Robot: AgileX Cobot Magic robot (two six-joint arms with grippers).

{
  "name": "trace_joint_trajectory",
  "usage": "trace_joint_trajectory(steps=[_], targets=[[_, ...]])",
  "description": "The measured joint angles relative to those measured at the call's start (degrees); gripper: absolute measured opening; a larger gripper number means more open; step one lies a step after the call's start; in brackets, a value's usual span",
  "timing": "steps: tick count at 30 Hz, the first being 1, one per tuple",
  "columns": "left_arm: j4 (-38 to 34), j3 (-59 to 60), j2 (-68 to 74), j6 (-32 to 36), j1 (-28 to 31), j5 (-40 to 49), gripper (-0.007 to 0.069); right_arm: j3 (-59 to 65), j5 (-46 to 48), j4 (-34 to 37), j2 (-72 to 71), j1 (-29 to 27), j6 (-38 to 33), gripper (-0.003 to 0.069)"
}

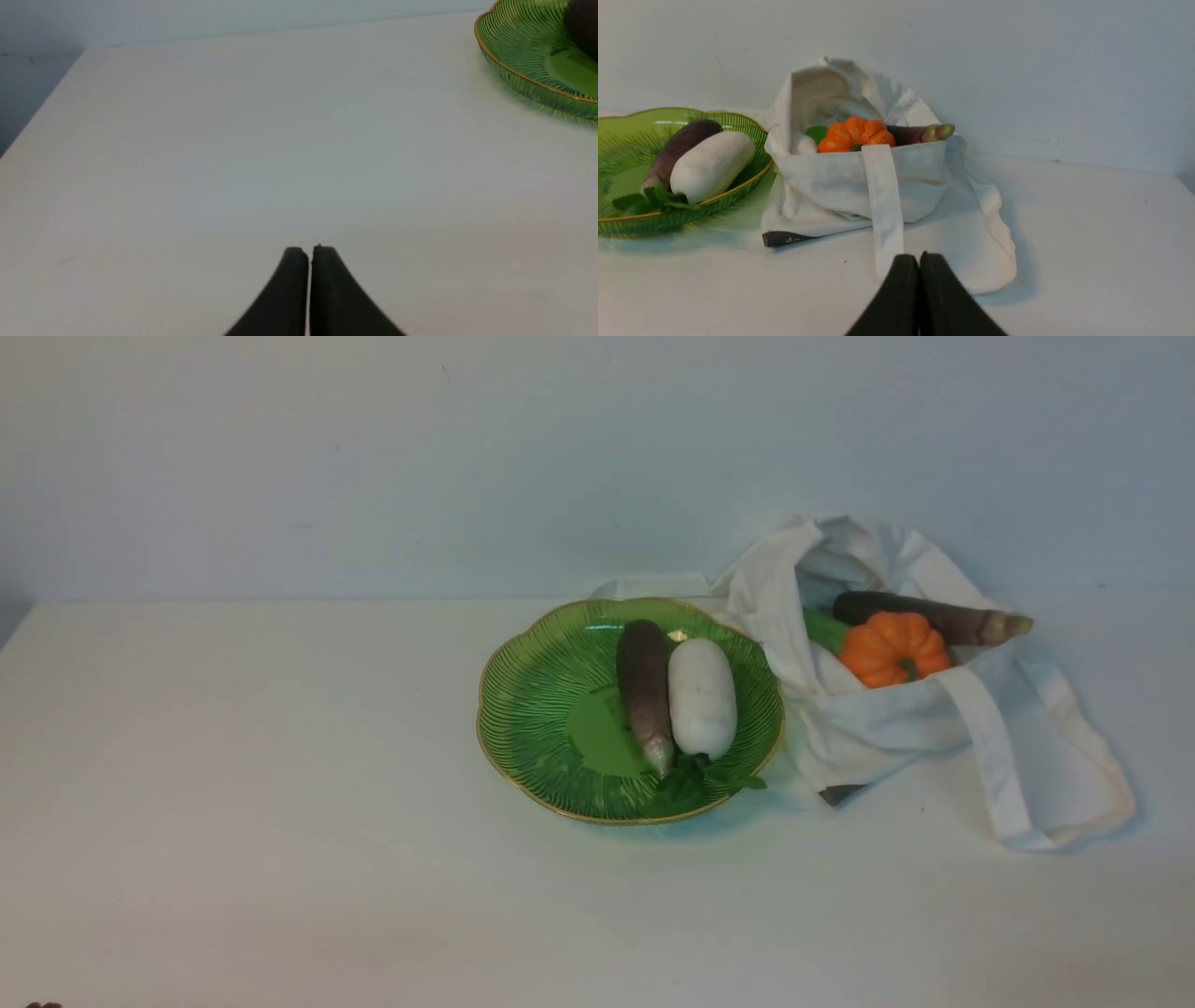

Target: Take vegetables from cloth bag on white table place on plate.

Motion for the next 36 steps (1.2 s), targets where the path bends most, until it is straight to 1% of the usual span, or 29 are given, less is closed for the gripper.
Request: trace_joint_trajectory(steps=[8,36], targets=[[0.0,0.0,0.0,0.0,0.0,0.0,-0.0005,-0.17,4.58,-0.62,0.0,0.0,0.55,-0.0015],[0.0,0.0,0.0,0.0,0.0,0.0,-0.0005,-0.17,4.7,-0.62,0.0,0.0,0.55,-0.0015]])
